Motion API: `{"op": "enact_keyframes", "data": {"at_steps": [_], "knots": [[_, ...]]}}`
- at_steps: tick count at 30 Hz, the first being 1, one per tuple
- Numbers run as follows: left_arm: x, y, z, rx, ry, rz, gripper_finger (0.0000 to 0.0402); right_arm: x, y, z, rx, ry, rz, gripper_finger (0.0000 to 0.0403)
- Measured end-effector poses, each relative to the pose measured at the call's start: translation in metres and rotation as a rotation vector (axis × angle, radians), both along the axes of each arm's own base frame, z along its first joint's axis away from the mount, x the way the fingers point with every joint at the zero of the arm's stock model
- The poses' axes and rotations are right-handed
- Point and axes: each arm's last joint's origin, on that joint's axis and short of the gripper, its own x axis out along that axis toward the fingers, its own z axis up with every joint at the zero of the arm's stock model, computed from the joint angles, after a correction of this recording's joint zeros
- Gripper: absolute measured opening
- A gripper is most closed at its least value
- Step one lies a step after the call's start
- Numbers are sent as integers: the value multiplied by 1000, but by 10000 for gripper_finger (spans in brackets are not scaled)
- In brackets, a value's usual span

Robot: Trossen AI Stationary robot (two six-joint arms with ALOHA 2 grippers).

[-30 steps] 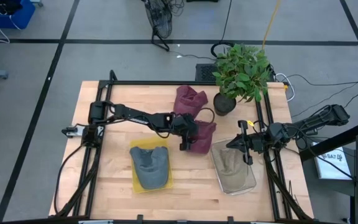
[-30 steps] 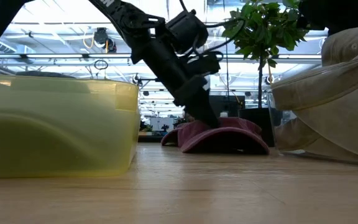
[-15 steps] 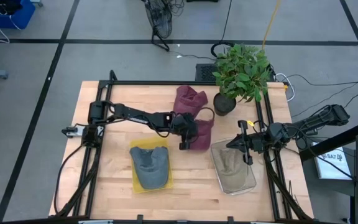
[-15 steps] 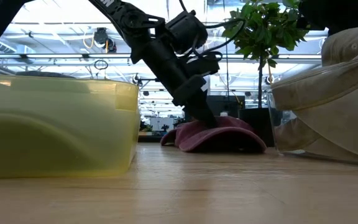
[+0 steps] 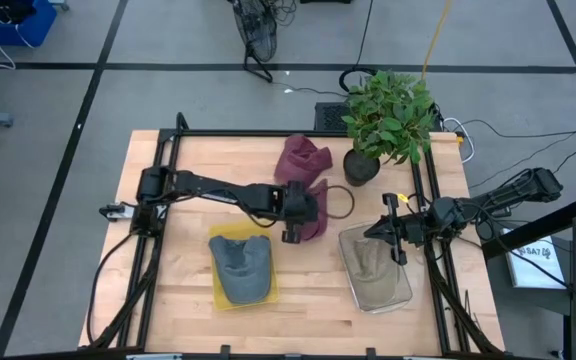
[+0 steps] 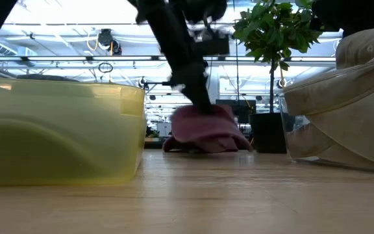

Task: Pick & Place hat
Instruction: Put the bottom red cap into the yellow bin

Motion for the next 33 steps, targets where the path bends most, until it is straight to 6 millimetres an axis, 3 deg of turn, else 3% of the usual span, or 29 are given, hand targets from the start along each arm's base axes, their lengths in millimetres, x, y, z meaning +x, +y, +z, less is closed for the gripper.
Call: {"op": "enact_keyframes", "data": {"at_steps": [6, 11, 14, 19, 24, 29, 33], "knots": [[-27, -17, 58, 6, -75, -29, 5, 0, 0, 1, 2, -6, 0, 0], [-74, -24, 111, -12, -182, -40, 5, 0, 0, 1, 11, -3, 2, 0], [-105, -24, 125, -38, -243, -31, 5, 0, 0, 1, 33, 2, 3, 0], [-160, -18, 120, -92, -334, 25, 4, 0, 0, 1, 35, 2, 4, 0], [-207, -18, 93, -156, -463, 45, 4, 0, 0, 1, 46, 4, 4, 0], [-240, -17, 64, -197, -512, 122, 5, 0, 0, 1, 40, -5, 3, 0], [-254, -18, 46, -260, -506, 170, 5, 0, 0, 1, 28, -8, 2, 0]]}}
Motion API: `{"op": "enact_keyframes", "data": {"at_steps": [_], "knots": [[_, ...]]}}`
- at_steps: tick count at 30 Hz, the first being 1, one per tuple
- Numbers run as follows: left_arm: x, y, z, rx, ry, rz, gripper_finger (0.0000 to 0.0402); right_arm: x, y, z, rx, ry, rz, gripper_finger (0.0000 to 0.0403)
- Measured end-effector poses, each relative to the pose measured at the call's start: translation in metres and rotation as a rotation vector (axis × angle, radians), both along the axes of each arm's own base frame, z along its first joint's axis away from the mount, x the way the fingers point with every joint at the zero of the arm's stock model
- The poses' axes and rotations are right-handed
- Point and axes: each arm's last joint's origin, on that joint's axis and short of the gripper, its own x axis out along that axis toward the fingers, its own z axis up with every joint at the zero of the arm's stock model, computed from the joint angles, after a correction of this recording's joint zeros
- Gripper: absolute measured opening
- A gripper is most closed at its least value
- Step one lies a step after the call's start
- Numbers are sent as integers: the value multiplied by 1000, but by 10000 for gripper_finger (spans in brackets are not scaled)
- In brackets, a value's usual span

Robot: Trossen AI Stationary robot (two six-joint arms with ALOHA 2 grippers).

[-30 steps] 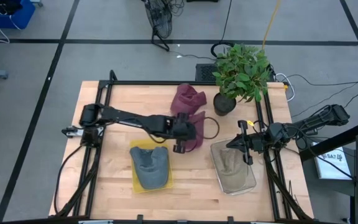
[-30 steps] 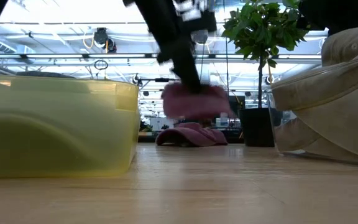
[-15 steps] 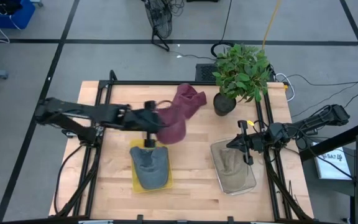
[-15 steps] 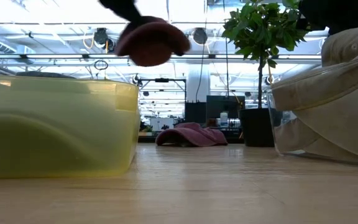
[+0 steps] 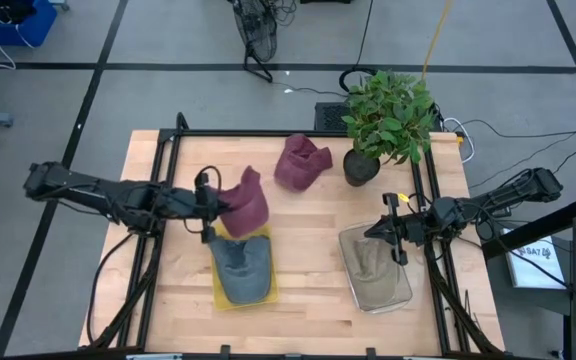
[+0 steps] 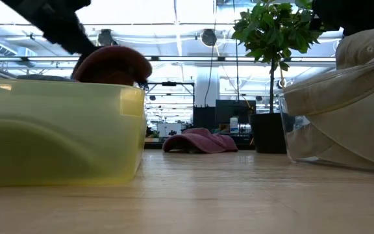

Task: Pick & Place hat
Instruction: Put the bottom red cap into the yellow bin

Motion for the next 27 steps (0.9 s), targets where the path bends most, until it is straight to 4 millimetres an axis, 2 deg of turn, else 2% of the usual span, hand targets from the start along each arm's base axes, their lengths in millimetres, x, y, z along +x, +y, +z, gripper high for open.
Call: {"op": "enact_keyframes", "data": {"at_steps": [6, 12, 17, 21, 27], "knots": [[-1, -10, -8, -59, 35, -4, 4, 0, 0, 0, -23, -6, -2, 0], [10, -26, 24, -97, 20, -60, 4, 0, 0, 0, -23, -6, -3, 0], [19, -50, 44, -156, 171, -54, 4, 0, 0, 0, -22, -10, -3, 0], [31, -80, 36, -148, 300, -59, 4, 0, 0, 1, -21, -11, -3, 0], [56, -127, 10, -76, 453, -109, 4, 0, 0, 1, -13, -10, -2, 0]]}}
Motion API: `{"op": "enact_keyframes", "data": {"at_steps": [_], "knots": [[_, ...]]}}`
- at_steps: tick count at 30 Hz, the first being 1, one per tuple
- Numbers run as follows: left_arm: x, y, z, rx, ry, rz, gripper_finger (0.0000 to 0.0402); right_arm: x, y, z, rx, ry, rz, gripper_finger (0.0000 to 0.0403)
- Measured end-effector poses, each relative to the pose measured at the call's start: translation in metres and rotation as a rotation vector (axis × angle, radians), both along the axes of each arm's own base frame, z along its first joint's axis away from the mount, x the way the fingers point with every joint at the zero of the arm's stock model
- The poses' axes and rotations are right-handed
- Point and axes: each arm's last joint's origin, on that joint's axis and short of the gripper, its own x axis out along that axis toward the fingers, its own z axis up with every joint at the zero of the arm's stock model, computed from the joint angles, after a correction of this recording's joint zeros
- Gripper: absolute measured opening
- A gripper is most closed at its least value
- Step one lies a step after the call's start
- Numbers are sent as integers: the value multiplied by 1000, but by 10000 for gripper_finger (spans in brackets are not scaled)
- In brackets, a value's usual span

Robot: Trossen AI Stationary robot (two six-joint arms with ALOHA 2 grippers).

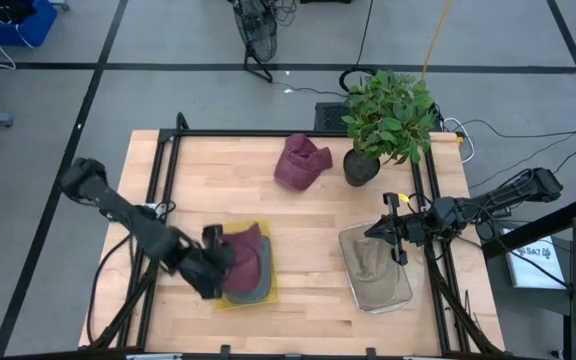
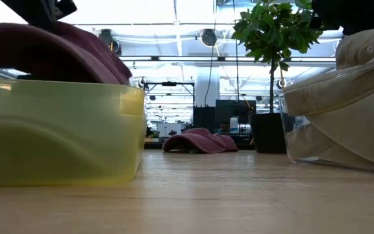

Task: Pick & Place hat
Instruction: Put the bottom red cap into the yellow bin, then put the red cap into the yellow bin

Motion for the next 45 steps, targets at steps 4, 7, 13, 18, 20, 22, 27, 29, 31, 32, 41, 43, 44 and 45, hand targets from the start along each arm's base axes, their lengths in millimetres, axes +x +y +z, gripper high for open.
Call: {"op": "enact_keyframes", "data": {"at_steps": [4, 7, 13, 18, 20, 22, 27, 29, 31, 32, 41, 43, 44, 45], "knots": [[17, -24, -3, 35, 42, -36, 4, 0, 0, 0, 2, 0, 0, 0], [28, -39, -1, 42, 47, -60, 4, 0, 0, 0, 3, -2, 0, 0], [31, -43, -10, 86, 109, 28, 4, 0, 0, 1, 3, -7, 0, 0], [29, -31, -29, 104, 152, 108, 5, 0, 0, 1, -7, -10, -1, 0], [28, -28, -36, 90, 184, 116, 7, 0, 0, 1, -18, -12, -2, 0], [26, -25, -44, 82, 210, 120, 6, 0, 0, 1, -22, -13, -2, 0], [27, -22, -63, 30, 205, 87, 7, 0, 0, 1, -24, -14, -3, 0], [27, -23, -66, 18, 203, 58, 10, 0, 0, 1, -24, -13, -2, 0], [28, -22, -67, 10, 210, 58, 8, 0, 0, 1, -24, -14, -3, 0], [28, -21, -67, 4, 213, 63, 6, 0, 0, 1, -24, -14, -2, 0], [26, -19, -51, -14, 191, 13, 74, 0, 0, 1, -12, -11, -1, 0], [25, -18, -45, -28, 184, 24, 104, 0, 0, 1, -1, -8, 0, 0], [24, -18, -42, -34, 181, 33, 119, 0, 0, 1, 0, -7, 0, 0], [24, -16, -39, -39, 180, 45, 134, 0, 0, 1, 1, -7, 0, 0]]}}
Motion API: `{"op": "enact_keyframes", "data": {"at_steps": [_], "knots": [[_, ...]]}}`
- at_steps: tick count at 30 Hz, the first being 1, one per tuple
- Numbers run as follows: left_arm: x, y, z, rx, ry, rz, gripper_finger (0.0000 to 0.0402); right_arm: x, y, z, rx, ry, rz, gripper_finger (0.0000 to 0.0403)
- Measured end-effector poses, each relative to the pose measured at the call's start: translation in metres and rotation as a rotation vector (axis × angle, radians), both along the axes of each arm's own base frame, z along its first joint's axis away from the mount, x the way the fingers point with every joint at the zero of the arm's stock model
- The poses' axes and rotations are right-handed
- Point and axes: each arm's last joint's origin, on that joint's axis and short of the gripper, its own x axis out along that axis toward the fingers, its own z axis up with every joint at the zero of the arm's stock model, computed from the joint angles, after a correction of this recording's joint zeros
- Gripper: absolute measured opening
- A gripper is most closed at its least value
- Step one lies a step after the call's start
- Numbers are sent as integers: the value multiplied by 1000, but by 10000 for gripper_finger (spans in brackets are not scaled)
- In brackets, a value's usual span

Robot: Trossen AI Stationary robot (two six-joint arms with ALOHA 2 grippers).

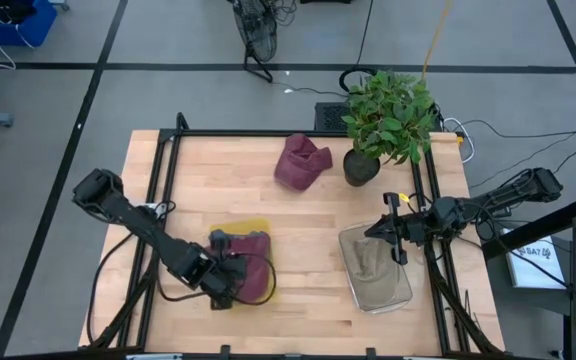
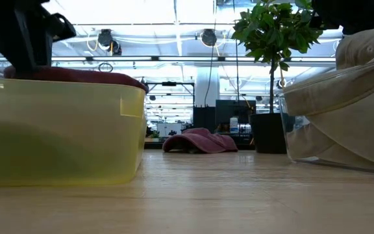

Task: Pick & Place hat
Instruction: Put the red cap into the yellow bin

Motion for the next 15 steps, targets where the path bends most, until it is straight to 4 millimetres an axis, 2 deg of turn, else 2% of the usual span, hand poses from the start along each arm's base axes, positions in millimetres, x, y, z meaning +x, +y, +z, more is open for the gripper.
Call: {"op": "enact_keyframes", "data": {"at_steps": [7, 11, 15], "knots": [[-8, 6, 26, -57, -76, 12, 216, 0, 0, 0, 1, 0, 0, 0], [-10, 17, 48, -72, -140, -42, 232, 0, 0, 0, 1, 0, 0, 0], [-9, 27, 79, -73, -297, -114, 234, 0, 0, 0, 1, 0, 0, 0]]}}
